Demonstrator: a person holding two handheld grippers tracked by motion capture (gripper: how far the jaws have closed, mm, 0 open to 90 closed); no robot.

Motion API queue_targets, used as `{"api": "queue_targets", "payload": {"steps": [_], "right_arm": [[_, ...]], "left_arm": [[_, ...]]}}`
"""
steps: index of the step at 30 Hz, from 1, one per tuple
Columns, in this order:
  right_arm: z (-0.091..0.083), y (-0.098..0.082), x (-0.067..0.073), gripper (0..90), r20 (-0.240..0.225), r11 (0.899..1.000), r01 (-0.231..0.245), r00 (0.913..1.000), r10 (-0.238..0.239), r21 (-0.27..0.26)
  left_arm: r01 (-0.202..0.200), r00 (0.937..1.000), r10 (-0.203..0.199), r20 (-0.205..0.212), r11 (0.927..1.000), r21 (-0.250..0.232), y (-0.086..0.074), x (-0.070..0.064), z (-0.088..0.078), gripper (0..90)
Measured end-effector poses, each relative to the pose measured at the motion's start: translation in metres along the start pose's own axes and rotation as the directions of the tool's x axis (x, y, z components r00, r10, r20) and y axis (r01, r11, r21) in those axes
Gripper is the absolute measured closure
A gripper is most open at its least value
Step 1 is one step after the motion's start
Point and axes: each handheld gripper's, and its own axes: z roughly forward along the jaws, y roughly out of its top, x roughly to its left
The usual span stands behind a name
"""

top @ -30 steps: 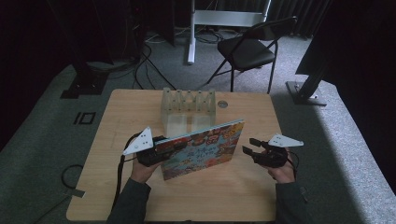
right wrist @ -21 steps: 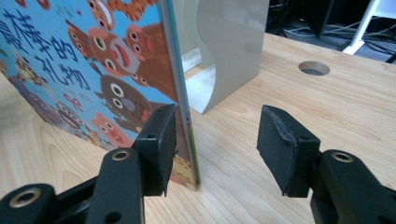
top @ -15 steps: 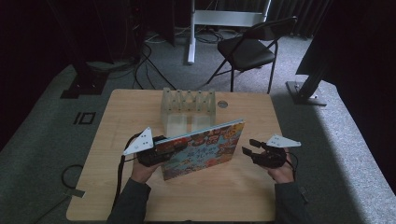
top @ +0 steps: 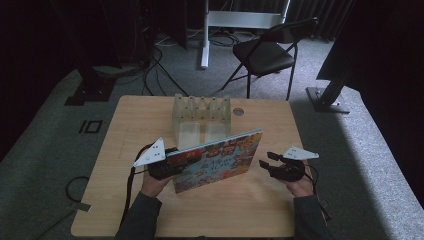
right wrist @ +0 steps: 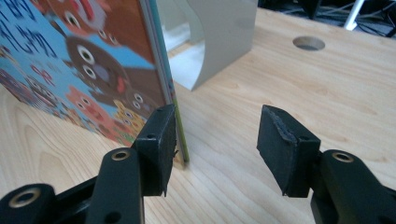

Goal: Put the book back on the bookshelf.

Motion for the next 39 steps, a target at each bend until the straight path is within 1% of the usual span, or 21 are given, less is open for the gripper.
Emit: {"api": "queue_targets", "payload": {"steps": [1, 2, 3, 6, 7, 10, 11, 12, 14, 15, 18, 20, 23, 27, 28, 29, 31, 36, 39], "right_arm": [[0.003, -0.004, -0.001, 46.4, 0.005, 1.000, -0.005, 1.0000, 0.005, 0.015], [0.003, -0.004, -0.001, 46.4, 0.005, 1.000, -0.005, 1.0000, 0.005, 0.015], [0.006, -0.008, -0.002, 46.3, 0.020, 0.999, -0.008, 0.9998, 0.007, 0.038], [0.010, -0.014, -0.005, 46.1, 0.040, 0.998, -0.011, 0.9992, 0.008, 0.066], [0.010, -0.014, -0.005, 46.1, 0.040, 0.998, -0.011, 0.9992, 0.008, 0.066], [0.013, -0.021, -0.009, 45.9, 0.073, 0.995, -0.009, 0.9973, 0.002, 0.098], [0.013, -0.021, -0.009, 45.9, 0.073, 0.995, -0.009, 0.9973, 0.002, 0.098], [0.015, -0.025, -0.011, 45.1, 0.102, 0.993, -0.006, 0.9948, -0.006, 0.120], [0.017, -0.028, -0.012, 43.8, 0.126, 0.991, -0.001, 0.9918, -0.016, 0.137], [0.018, -0.029, -0.013, 42.8, 0.131, 0.990, -0.004, 0.9912, -0.015, 0.143], [0.020, -0.031, -0.015, 40.4, 0.154, 0.988, -0.017, 0.9881, -0.007, 0.152], [0.021, -0.031, -0.016, 40.0, 0.158, 0.988, -0.018, 0.9875, -0.007, 0.154], [0.022, -0.033, -0.017, 38.0, 0.178, 0.987, -0.028, 0.9840, -0.002, 0.161], [0.022, -0.035, -0.019, 37.2, 0.184, 0.986, -0.037, 0.9828, 0.006, 0.164], [0.023, -0.036, -0.020, 36.0, 0.184, 0.986, -0.044, 0.9829, 0.014, 0.162], [0.024, -0.037, -0.021, 34.0, 0.196, 0.984, -0.052, 0.9805, 0.018, 0.173], [0.025, -0.037, -0.021, 32.7, 0.197, 0.983, -0.054, 0.9803, 0.019, 0.175], [0.028, -0.039, -0.023, 26.5, 0.218, 0.981, -0.066, 0.9757, 0.025, 0.183], [0.029, -0.043, -0.027, 24.5, 0.223, 0.979, -0.093, 0.9734, 0.051, 0.181]], "left_arm": [[0.000, 1.0000, 0.000, 0.000, 1.0000, 0.000, 0.000, 0.000, 0.000, 77.6], [-0.001, 1.0000, 0.001, 0.000, 1.0000, 0.000, 0.000, 0.000, 0.000, 77.6], [-0.008, 1.0000, 0.008, 0.000, 1.0000, 0.002, 0.000, -0.001, 0.001, 77.5], [-0.011, 0.9999, 0.011, -0.001, 0.9999, 0.005, 0.000, -0.001, 0.002, 77.6], [-0.011, 0.9999, 0.011, -0.001, 0.9999, 0.005, 0.000, -0.001, 0.002, 77.7], [-0.012, 0.9999, 0.012, 0.003, 0.9999, 0.004, 0.000, -0.002, 0.003, 79.4], [-0.014, 0.9999, 0.014, 0.002, 0.9999, 0.005, 0.000, -0.002, 0.003, 79.4], [-0.017, 0.9999, 0.017, 0.000, 0.9998, 0.007, 0.000, -0.003, 0.003, 79.8], [-0.017, 0.9998, 0.017, -0.003, 0.9998, 0.007, 0.000, -0.004, 0.003, 80.0], [-0.016, 0.9998, 0.016, -0.009, 0.9999, 0.006, 0.000, -0.005, 0.003, 80.1], [-0.018, 0.9997, 0.018, -0.016, 0.9998, 0.005, 0.000, -0.007, 0.004, 80.2], [-0.017, 0.9997, 0.017, -0.018, 0.9999, 0.002, 0.000, -0.007, 0.004, 80.3], [-0.018, 0.9995, 0.018, -0.025, 0.9998, 0.005, 0.000, -0.009, 0.004, 80.3], [-0.018, 0.9993, 0.018, -0.032, 0.9998, 0.006, 0.000, -0.011, 0.004, 80.4], [-0.017, 0.9993, 0.017, -0.035, 0.9999, 0.004, 0.000, -0.012, 0.004, 80.3], [-0.017, 0.9992, 0.017, -0.037, 0.9999, 0.003, 0.000, -0.012, 0.004, 80.4], [-0.019, 0.9990, 0.019, -0.041, 0.9998, 0.002, 0.000, -0.013, 0.004, 80.4], [-0.023, 0.9986, 0.023, -0.048, 0.9997, 0.002, 0.000, -0.016, 0.004, 80.4], [-0.025, 0.9982, 0.025, -0.055, 0.9997, 0.003, 0.000, -0.017, 0.004, 80.4]]}}
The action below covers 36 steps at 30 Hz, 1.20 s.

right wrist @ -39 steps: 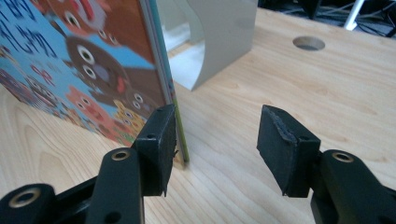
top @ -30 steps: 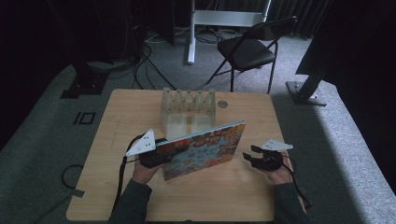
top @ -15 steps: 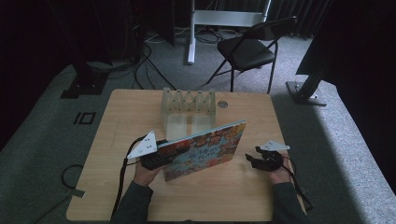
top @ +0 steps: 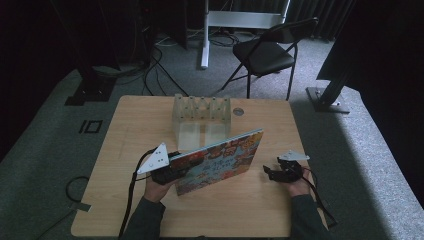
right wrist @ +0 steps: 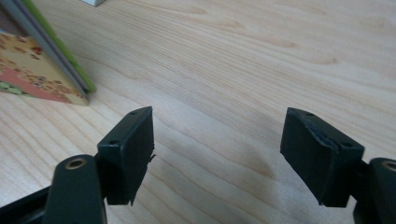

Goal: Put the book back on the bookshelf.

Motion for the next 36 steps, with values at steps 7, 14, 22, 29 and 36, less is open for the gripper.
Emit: {"api": "queue_targets", "payload": {"steps": [7, 14, 22, 29, 36], "right_arm": [[0.0047, -0.0050, -0.0026, 21.1, 0.016, 0.999, -0.004, 0.9999, 0.003, 0.032], [0.0073, -0.0051, -0.0020, 17.6, -0.001, 0.999, -0.005, 1.0000, 0.005, 0.043], [0.0076, -0.0050, -0.0016, 16.5, -0.006, 0.999, -0.002, 1.0000, 0.003, 0.045], [0.0076, -0.0050, -0.0016, 16.5, -0.005, 0.999, -0.003, 1.0000, 0.003, 0.045], [0.0075, -0.0050, -0.0013, 16.5, -0.007, 0.999, -0.002, 1.0000, 0.002, 0.045]], "left_arm": [[-0.003, 0.9999, 0.003, -0.013, 1.0000, 0.002, 0.0001, -0.0022, -0.0007, 80.5], [0.003, 0.9995, -0.003, -0.033, 1.0000, 0.003, 0.0003, -0.0040, -0.0023, 80.6], [0.008, 0.9988, -0.008, -0.048, 1.0000, 0.004, 0.0004, -0.0057, -0.0044, 80.6], [0.007, 0.9980, -0.007, -0.063, 1.0000, 0.006, 0.0005, -0.0074, -0.0071, 80.6], [0.010, 0.9972, -0.009, -0.075, 0.9999, 0.007, 0.0005, -0.0083, -0.0087, 80.6]]}}
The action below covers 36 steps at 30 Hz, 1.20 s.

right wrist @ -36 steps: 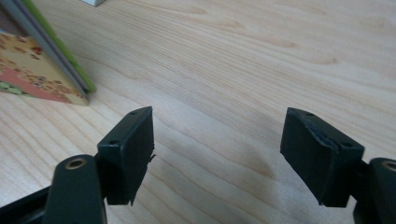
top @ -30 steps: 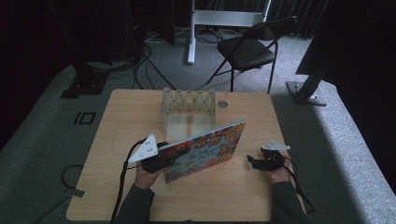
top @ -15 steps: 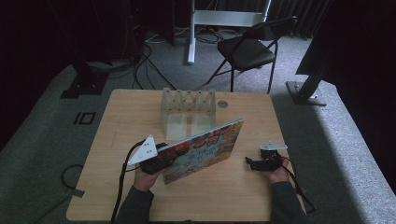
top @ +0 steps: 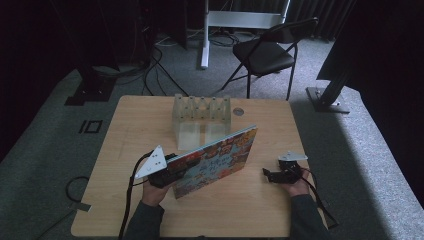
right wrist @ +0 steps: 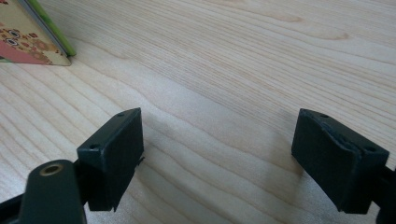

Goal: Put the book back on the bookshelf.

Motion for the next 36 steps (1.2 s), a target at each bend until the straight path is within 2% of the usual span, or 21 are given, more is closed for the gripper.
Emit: {"api": "queue_targets", "payload": {"steps": [25, 36], "right_arm": [[0.000, 0.000, 0.001, 16.6, -0.008, 1.000, -0.004, 1.0000, 0.004, -0.003], [0.000, 0.000, 0.001, 16.5, -0.005, 1.000, -0.001, 1.0000, 0.001, -0.002]], "left_arm": [[0.006, 0.9994, -0.006, -0.034, 1.0000, 0.002, 0.000, -0.004, -0.005, 80.6], [0.009, 0.9983, -0.008, -0.058, 1.0000, 0.005, -0.001, -0.004, -0.013, 80.6]]}}
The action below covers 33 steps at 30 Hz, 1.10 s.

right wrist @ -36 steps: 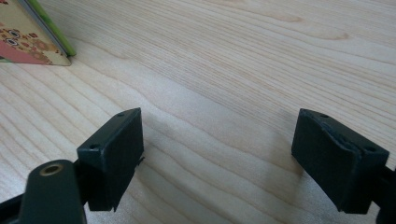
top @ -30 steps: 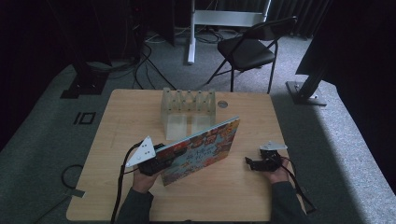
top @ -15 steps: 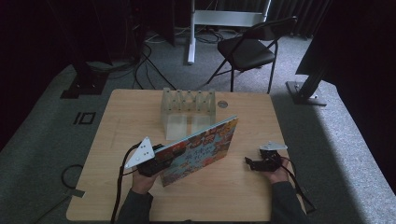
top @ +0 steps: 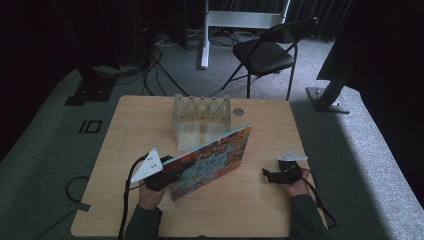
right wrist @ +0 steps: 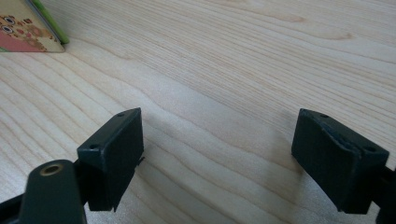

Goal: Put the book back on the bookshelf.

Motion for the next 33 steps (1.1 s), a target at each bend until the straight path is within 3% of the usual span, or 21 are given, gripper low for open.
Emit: {"api": "queue_targets", "payload": {"steps": [33], "right_arm": [[0.000, 0.000, 0.000, 16.5, -0.001, 1.000, -0.001, 1.0000, 0.001, -0.001]], "left_arm": [[0.006, 0.9992, -0.006, -0.038, 1.0000, 0.000, -0.001, 0.003, -0.013, 80.5]]}}
